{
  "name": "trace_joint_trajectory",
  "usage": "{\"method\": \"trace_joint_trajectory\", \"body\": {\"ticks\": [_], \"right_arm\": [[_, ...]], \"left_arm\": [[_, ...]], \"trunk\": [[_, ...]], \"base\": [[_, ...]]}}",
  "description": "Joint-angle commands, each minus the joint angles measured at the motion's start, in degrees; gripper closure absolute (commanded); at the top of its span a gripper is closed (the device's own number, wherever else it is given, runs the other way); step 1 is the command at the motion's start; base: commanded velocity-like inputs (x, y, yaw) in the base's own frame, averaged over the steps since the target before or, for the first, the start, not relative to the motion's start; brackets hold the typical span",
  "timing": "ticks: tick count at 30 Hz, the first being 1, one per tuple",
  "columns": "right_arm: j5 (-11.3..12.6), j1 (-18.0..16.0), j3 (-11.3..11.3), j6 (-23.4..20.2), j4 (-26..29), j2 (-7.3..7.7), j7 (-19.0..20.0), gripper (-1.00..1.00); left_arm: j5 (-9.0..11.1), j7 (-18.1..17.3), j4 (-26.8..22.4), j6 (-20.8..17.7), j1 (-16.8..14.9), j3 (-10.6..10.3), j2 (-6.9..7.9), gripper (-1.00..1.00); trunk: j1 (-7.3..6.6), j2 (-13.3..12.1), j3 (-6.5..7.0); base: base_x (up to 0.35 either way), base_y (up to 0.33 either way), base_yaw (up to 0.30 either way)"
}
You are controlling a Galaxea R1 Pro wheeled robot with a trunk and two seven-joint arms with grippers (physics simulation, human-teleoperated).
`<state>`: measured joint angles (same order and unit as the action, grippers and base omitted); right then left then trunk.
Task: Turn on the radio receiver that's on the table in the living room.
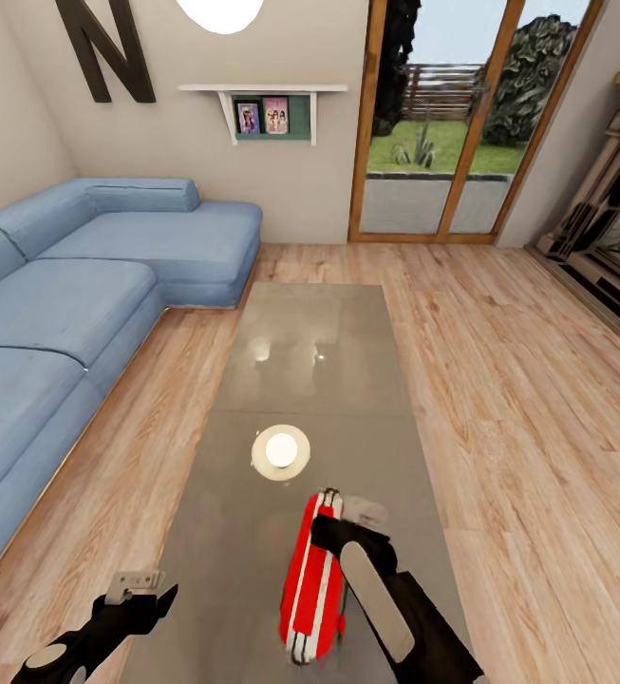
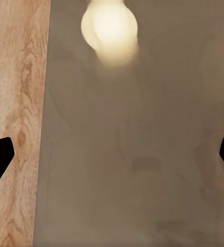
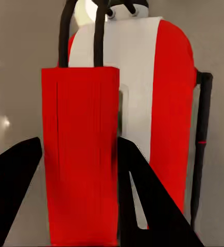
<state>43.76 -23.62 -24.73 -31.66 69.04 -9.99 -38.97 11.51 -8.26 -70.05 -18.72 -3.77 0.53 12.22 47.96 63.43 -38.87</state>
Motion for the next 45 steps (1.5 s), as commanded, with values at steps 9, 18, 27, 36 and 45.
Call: {"method": "trace_joint_trajectory", "body": {"ticks": [9, 18, 27, 36, 45], "right_arm": [[1.0, 0.0, 0.2, -19.5, 20.1, -0.01, -8.8, 1.00], [1.0, 0.0, 1.9, -25.1, 20.7, 2.30, -8.3, 1.00], [1.1, -0.1, 9.8, -28.3, 20.8, 6.24, -0.2, 1.00], [0.9, -1.2, 12.5, -28.3, 20.8, 19.97, 23.8, 1.00], [1.0, -1.8, 16.3, -28.3, 20.8, 24.39, 36.1, 1.00]], "left_arm": [[0.0, -0.1, -0.3, 0.0, 0.0, 0.0, 0.00, -1.00], [0.0, 0.0, -0.3, 0.0, 0.0, 0.0, 0.00, -1.00], [0.0, 0.0, -0.2, 0.0, 0.0, 0.0, 0.00, -1.00], [0.0, 0.0, -0.2, 0.0, 0.0, 0.0, 0.00, -1.00], [0.0, 0.0, -0.2, -0.1, 0.0, 0.0, -0.03, -1.00]], "trunk": [[0.00, 0.0, 0.00], [0.00, 0.0, 0.00], [0.00, 0.0, 0.00], [0.00, 0.0, 0.00], [0.00, 0.0, 0.00]], "base": [[0.000, 0.000, 0.000], [0.000, 0.000, 0.000], [0.000, 0.000, 0.000], [0.000, 0.000, 0.000], [0.000, 0.000, 0.000]]}}
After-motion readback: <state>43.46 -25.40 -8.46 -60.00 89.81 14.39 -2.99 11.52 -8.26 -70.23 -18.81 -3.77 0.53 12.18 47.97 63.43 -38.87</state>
